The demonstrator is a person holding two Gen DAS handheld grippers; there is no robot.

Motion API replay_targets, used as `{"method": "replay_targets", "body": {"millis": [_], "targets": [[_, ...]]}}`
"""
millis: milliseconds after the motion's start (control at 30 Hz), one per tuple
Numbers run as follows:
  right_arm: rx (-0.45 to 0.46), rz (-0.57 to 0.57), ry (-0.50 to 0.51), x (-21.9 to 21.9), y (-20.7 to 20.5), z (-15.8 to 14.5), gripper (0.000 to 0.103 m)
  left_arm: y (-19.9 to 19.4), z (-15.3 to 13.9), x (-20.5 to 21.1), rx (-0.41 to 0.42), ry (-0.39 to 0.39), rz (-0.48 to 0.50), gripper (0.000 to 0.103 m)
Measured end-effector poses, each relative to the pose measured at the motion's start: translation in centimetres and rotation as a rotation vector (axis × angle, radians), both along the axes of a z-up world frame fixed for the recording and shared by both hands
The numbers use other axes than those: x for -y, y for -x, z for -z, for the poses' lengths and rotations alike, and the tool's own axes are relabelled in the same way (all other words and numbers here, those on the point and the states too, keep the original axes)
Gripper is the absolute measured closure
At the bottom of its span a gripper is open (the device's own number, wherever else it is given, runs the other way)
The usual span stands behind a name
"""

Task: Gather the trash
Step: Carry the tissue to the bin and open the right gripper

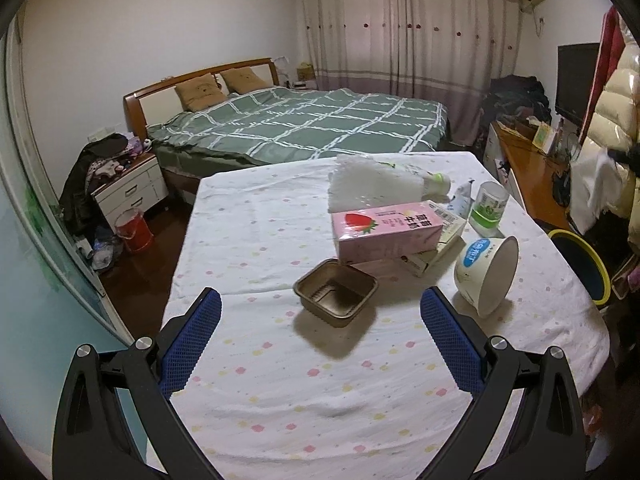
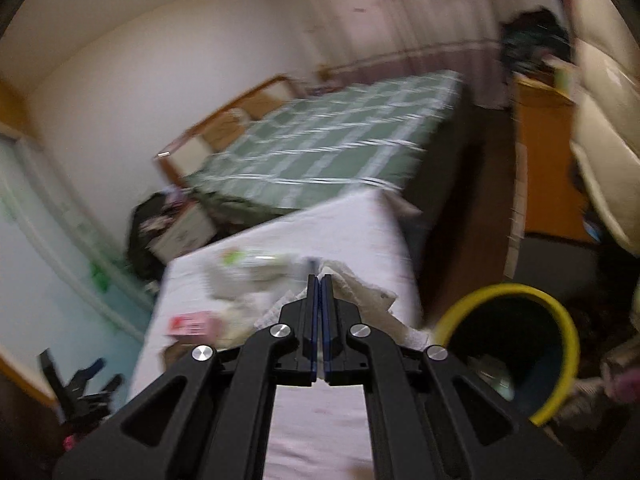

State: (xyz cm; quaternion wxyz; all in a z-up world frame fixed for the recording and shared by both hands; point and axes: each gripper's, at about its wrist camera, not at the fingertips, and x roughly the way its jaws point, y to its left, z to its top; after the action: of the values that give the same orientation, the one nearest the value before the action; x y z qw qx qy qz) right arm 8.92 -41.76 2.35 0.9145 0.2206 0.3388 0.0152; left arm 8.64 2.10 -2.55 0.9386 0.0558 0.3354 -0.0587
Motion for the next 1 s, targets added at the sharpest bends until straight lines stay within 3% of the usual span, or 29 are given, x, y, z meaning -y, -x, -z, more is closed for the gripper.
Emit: {"method": "replay_targets", "body": {"millis": [167,367,433,467,533,1000], "targets": [[-0.115,0.139,0.004,5.6,-0.1,6.0,0.101,-0.7,0.4,1.6,-0.006,-0.023,0.028,0.005],[-0.213,0.220,0.003,9.0,-0.7,11.1,0.099,-1.6,1.1,2.8,-0.025,-0.045,0.053,0.005],[-0.239,0.234,-0.004,9.8,-0.6,12.2,0.088,-2.0,1.3,3.1,-0.031,-0.053,0.057,0.005],[-0.248,0.240,0.002,9.8,-0.6,12.4,0.075,-2.0,1.4,3.0,-0.033,-0.056,0.057,0.005],[-0.250,0.249,-0.002,10.0,-0.4,12.8,0.062,-2.3,1.6,3.0,-0.037,-0.060,0.063,0.005],[-0.246,0.182,0.006,6.8,-0.7,12.5,0.059,-5.8,4.5,1.9,-0.096,-0.060,0.184,0.005]]}}
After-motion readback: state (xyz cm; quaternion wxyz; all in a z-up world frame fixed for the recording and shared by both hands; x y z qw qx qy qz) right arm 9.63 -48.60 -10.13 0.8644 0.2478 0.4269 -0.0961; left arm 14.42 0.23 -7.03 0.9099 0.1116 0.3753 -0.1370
